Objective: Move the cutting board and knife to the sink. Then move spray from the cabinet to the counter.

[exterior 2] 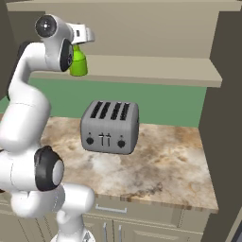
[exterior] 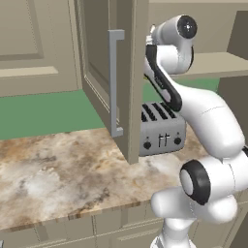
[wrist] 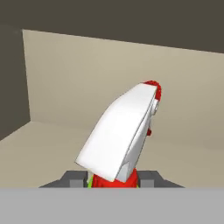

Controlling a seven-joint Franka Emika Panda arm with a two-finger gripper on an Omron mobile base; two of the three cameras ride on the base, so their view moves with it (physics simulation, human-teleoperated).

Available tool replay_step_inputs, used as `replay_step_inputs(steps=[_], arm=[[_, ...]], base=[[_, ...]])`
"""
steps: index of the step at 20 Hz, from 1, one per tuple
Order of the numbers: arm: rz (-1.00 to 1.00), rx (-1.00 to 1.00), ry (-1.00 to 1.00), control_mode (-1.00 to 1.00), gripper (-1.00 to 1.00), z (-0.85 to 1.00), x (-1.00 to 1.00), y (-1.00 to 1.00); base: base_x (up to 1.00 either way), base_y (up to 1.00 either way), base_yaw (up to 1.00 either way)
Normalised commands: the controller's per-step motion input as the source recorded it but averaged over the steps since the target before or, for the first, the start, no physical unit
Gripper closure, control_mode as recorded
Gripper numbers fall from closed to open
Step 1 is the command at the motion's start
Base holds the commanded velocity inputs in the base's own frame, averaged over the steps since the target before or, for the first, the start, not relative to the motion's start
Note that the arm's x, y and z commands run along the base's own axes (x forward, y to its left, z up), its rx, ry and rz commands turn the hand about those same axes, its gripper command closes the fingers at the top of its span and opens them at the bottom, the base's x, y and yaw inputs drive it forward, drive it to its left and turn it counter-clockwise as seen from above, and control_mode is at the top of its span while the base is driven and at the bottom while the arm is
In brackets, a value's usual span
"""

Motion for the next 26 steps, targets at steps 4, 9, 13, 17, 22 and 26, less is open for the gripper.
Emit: replay_step_inputs(steps=[4,9,13,17,22,26], arm=[[0.04,0.05,-0.08,-1.00,1.00,0.00,-1.00,-0.51],[0.09,0.01,-0.01,-1.00,1.00,-0.01,-1.00,-0.52],[0.18,-0.05,0.00,-1.00,1.00,-0.10,-0.93,-0.48],[0.23,-0.15,0.00,-1.00,1.00,-0.23,-0.78,-0.50],[0.24,-0.15,0.06,-1.00,1.00,-0.53,-0.52,-0.53],[0.27,-0.13,0.08,-1.00,1.00,-0.67,-0.33,-0.54]], base=[[0.00,0.00,0.00],[0.00,0.00,0.00],[0.00,0.00,0.00],[0.00,0.00,0.00],[0.00,0.00,0.00],[0.00,0.00,0.00]])
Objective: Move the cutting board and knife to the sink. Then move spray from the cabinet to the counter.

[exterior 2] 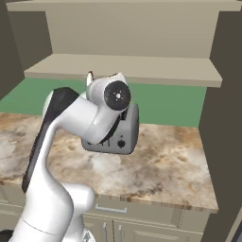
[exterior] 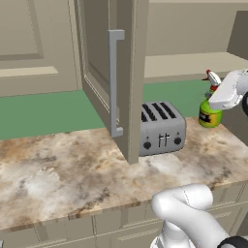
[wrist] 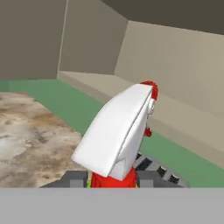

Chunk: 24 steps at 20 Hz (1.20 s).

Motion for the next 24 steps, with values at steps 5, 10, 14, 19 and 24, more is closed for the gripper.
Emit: replay_step_inputs(steps=[5,10,14,19,24], arm=[[0.27,-0.05,0.06,-1.00,1.00,-0.76,-0.08,-0.49],[0.25,-0.02,0.03,-1.00,1.00,-0.73,-0.01,-0.35],[0.24,0.00,0.00,-1.00,1.00,-0.59,0.00,-0.22],[0.21,0.00,0.00,-1.00,1.00,-0.54,0.00,-0.27],[0.13,0.00,0.01,-1.00,1.00,-0.56,0.07,-0.21]], base=[[0.00,0.00,0.00],[0.00,0.00,0.00],[0.00,0.00,0.00],[0.00,0.00,0.00],[0.00,0.00,0.00]])
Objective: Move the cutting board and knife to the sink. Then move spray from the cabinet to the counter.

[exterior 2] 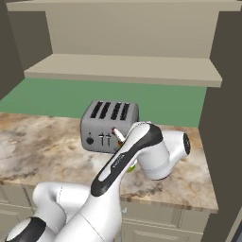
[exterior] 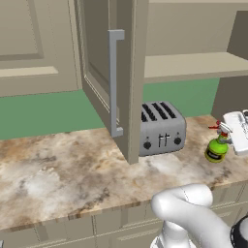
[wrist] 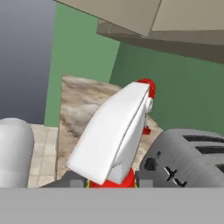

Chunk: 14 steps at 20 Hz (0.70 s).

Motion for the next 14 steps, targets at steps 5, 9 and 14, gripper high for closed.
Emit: replay_step_inputs(steps=[5,9,14], arm=[[0.09,0.00,0.03,-1.00,1.00,-0.52,0.21,0.00],[0.05,0.00,0.01,-1.00,1.00,-0.44,0.29,0.00],[0.00,0.00,0.02,-1.00,1.00,-0.36,0.28,0.00]], base=[[0.00,0.00,0.00],[0.00,0.00,0.00],[0.00,0.00,0.00]])
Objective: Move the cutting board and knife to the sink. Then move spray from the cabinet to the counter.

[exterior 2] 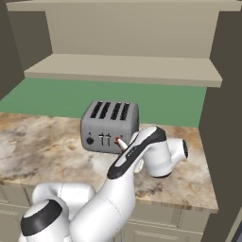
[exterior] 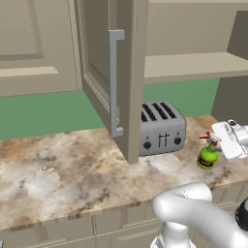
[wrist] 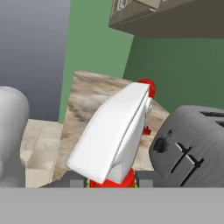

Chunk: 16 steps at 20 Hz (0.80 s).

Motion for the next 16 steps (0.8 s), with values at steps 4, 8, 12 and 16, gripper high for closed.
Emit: replay_step_inputs(steps=[4,8,12,16], arm=[[0.00,0.00,0.01,-1.00,1.00,-0.36,0.27,0.00],[0.00,0.00,0.02,-1.00,1.00,-0.32,0.32,0.00],[0.00,0.00,0.02,-1.00,1.00,-0.32,0.34,0.00],[0.00,0.00,0.02,-1.00,1.00,-0.35,0.35,0.00]], base=[[0.00,0.00,0.00],[0.00,0.00,0.00],[0.00,0.00,0.00],[0.00,0.00,0.00]])
